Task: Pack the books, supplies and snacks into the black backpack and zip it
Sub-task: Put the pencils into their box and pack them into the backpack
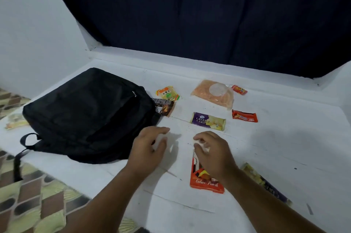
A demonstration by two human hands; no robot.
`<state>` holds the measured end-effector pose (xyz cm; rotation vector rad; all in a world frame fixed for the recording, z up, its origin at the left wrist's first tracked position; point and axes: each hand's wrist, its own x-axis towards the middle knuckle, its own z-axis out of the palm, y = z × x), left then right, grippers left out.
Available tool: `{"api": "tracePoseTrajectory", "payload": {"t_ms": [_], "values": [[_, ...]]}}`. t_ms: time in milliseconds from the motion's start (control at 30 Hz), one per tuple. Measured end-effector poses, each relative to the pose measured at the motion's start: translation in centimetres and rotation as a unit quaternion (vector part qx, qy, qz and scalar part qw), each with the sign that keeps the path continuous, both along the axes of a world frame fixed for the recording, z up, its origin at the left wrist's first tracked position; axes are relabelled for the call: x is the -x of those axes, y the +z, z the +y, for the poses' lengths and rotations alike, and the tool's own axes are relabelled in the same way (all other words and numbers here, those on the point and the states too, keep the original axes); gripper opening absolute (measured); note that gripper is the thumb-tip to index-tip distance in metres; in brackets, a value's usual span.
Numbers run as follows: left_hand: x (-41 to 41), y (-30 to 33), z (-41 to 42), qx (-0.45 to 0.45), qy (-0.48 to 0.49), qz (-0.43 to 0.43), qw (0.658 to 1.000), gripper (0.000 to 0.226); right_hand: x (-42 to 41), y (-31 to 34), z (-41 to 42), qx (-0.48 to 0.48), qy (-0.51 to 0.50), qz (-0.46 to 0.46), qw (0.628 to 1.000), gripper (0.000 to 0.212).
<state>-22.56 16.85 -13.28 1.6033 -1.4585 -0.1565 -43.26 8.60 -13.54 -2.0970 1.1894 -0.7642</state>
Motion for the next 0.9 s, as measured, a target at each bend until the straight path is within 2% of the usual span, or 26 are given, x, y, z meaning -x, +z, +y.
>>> {"api": "tracePoseTrajectory", "payload": {"t_ms": [200, 367, 433, 500, 567, 633, 733, 833, 900], "values": [[-6.9, 3.1, 4.0, 0.021, 0.083, -0.094, 0.992, 0.024, -6.2, 1.3, 1.0, 0.017, 0.115, -0.037, 0.993, 0.02], [-15.8, 3.2, 7.2, -0.006, 0.1, -0.167, 0.981, 0.033, -13.3, 1.3, 2.7, 0.035, 0.22, -0.016, 0.975, 0.041], [-19.6, 2.6, 8.3, -0.027, 0.099, -0.177, 0.979, 0.041, -16.2, 1.5, 3.3, 0.057, 0.252, 0.04, 0.965, 0.067], [-23.2, 1.9, 9.2, -0.045, 0.093, -0.19, 0.976, 0.049, -19.3, 1.5, 4.0, 0.098, 0.271, 0.142, 0.947, 0.094], [-26.1, 1.4, 10.1, -0.068, 0.071, -0.212, 0.972, 0.058, -21.9, 1.2, 4.6, 0.104, 0.273, 0.227, 0.929, 0.106], [-28.1, 1.4, 10.9, -0.119, 0.035, -0.24, 0.963, 0.075, -23.7, 1.0, 4.8, 0.091, 0.259, 0.244, 0.93, 0.1], [-29.5, 1.4, 11.2, -0.176, -0.003, -0.301, 0.937, 0.104, -24.8, 1.5, 4.3, 0.093, 0.236, 0.175, 0.951, 0.069], [-29.3, 1.3, 10.6, -0.177, -0.01, -0.329, 0.928, 0.12, -25.6, 2.9, 4.0, 0.106, 0.227, 0.105, 0.962, 0.037], [-28.7, 1.3, 9.6, -0.157, -0.016, -0.328, 0.931, 0.126, -26.2, 4.3, 4.1, 0.101, 0.218, 0.116, 0.964, 0.025]]}}
